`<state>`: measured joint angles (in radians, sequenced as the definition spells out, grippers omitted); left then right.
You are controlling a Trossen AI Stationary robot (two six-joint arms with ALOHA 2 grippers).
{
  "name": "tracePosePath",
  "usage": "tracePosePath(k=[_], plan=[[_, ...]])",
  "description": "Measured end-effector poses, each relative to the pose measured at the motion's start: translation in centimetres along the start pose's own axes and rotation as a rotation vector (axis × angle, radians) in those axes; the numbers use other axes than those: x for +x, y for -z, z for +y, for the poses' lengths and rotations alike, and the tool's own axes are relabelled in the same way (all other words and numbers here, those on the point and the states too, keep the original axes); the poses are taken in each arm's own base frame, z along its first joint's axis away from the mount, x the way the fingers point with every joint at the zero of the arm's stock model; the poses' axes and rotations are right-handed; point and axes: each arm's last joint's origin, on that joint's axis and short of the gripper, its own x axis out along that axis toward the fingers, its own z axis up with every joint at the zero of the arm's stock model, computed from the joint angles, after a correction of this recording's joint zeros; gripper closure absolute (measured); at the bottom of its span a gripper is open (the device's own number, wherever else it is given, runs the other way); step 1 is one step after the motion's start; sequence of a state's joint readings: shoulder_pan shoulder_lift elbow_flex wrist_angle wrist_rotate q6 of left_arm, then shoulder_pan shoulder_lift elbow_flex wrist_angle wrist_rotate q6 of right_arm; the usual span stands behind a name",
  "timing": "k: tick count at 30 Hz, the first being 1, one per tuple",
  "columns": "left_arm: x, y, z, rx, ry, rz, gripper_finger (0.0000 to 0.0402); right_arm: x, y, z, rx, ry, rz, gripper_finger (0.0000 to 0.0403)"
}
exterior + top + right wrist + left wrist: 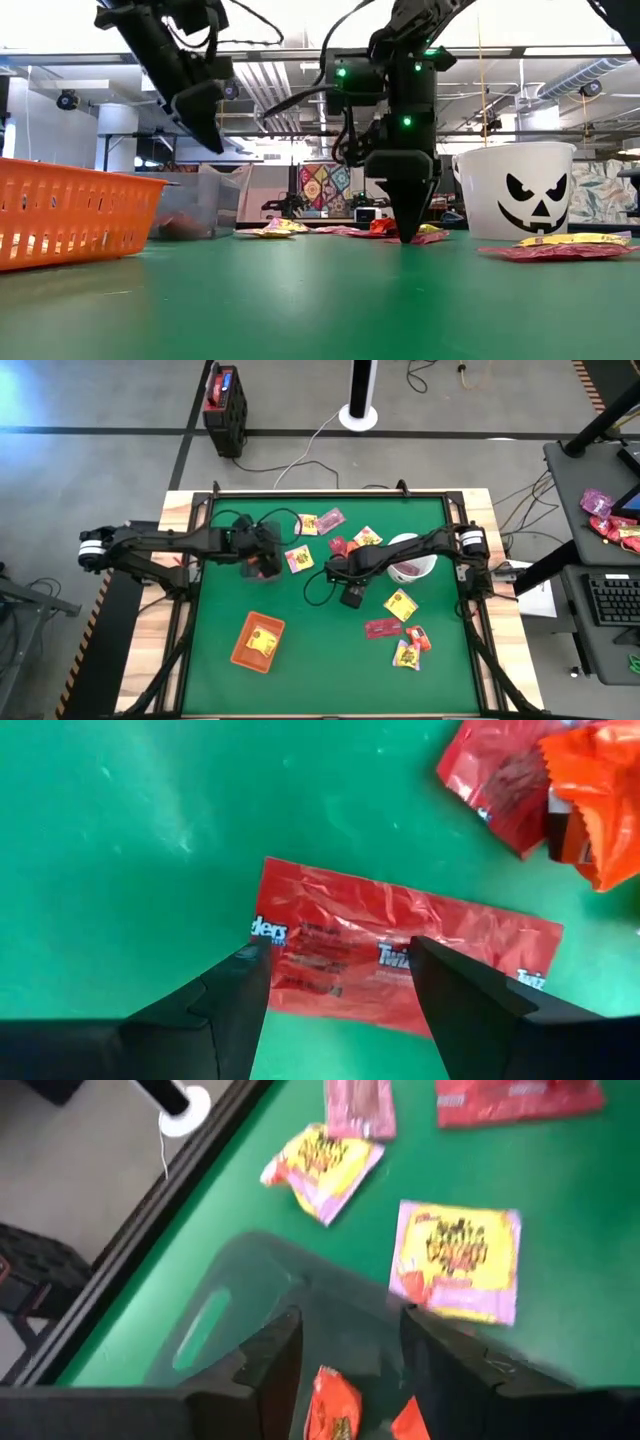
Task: Sort candy by brand, put in halloween buckets
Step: Put the red candy into the white bucket
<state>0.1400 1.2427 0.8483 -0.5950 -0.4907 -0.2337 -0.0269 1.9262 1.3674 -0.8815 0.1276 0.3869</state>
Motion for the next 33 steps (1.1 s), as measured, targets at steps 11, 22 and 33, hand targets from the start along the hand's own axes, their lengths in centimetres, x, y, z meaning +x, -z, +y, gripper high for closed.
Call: tracePosePath(k=[11,22,33], plan=[[-0.6,-1.9,-0.2,0.049,0.024,-0.133,0.0246,1.3,-0.1,0.4,-0.054,0.003,0.03,0.0217],[-1.5,-2.0,-0.5,0.04,0.052,-0.175,0.0246,0.8,-0.1,1.0,-0.115,-0.021,-0.014,0.0384],[-3.4,-1.6,-1.8,0.062,0.122,-0.228,0.0256,-6.7,1.3,1.4,-0.098,-0.124,-0.213,0.0391]])
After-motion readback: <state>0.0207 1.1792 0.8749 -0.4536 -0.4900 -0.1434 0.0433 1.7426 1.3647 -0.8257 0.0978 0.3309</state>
